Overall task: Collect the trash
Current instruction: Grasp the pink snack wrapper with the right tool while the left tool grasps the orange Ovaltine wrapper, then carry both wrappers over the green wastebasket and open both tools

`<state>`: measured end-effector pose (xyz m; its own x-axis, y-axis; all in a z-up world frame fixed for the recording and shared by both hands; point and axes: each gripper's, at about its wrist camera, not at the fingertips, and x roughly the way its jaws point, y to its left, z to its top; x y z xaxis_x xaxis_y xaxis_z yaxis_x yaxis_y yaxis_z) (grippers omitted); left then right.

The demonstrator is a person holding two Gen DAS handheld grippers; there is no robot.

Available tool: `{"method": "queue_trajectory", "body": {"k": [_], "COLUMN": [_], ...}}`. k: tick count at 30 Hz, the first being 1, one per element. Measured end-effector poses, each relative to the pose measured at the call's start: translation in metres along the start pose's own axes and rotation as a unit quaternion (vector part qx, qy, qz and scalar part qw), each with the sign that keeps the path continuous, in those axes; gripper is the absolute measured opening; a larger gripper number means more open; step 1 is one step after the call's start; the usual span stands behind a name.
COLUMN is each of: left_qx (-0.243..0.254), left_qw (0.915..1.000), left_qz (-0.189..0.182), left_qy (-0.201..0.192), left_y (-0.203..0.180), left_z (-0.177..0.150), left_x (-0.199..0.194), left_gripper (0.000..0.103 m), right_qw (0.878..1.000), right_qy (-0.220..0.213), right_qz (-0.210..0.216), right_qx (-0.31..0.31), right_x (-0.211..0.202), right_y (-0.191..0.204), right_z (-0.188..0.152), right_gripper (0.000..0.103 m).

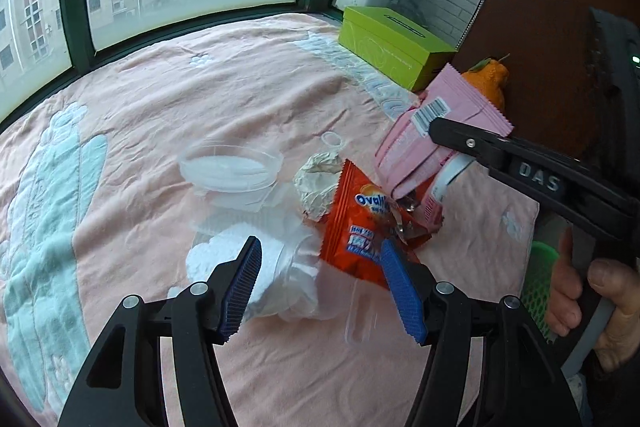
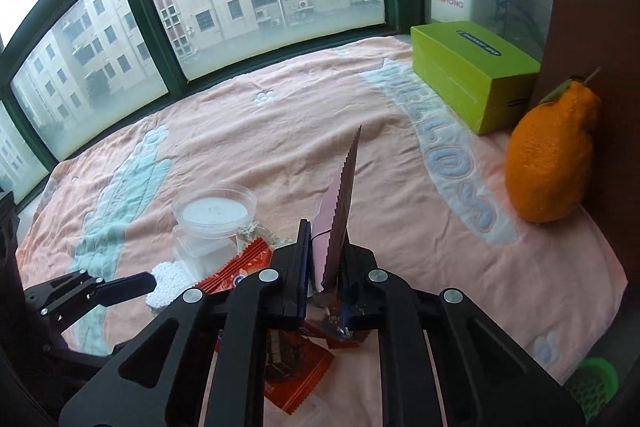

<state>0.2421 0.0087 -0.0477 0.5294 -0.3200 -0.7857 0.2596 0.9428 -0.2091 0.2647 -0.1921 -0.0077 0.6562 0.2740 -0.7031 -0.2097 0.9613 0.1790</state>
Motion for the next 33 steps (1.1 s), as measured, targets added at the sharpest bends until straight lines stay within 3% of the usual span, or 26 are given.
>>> {"method": "queue_trajectory", "body": {"k": [11,19,27,33], "left_qx": [0.066,0.072,0.061,0.063], "left_qw": [0.9973,0.9963,0.9979,0.9978], "left_qz": [0.001,0.005,-0.007,-0.016], "left_qy": [0.032,0.046,0.021,-0.011], "left_y": [-0.022,-0.022,-0.032,-0.049], "left_z": [0.019,0.014,0.008,0.006], "left_x": [0.043,0.054,0.026,-0.008], "left_gripper": [0.057,0.032,0.014,0.011], "right_qw": [0.997,0.995,0.992,0.987], "right_qy": [-0.059,-0.062,-0.052,-0.037], "right_qz": [-0.022,-0.054,-0.095,-0.127], "right_qx": [0.038,0.051,0.063,0.092], "right_x": [-0.085,-0.121,-0.143,-0.159], "right_y": [-0.044,-0.063,-0.082,-0.110], "right_z": [-0.032,-0.071,-0.115,-0.148], "right_gripper": [0.012,0.012,0.012,0.012]}}
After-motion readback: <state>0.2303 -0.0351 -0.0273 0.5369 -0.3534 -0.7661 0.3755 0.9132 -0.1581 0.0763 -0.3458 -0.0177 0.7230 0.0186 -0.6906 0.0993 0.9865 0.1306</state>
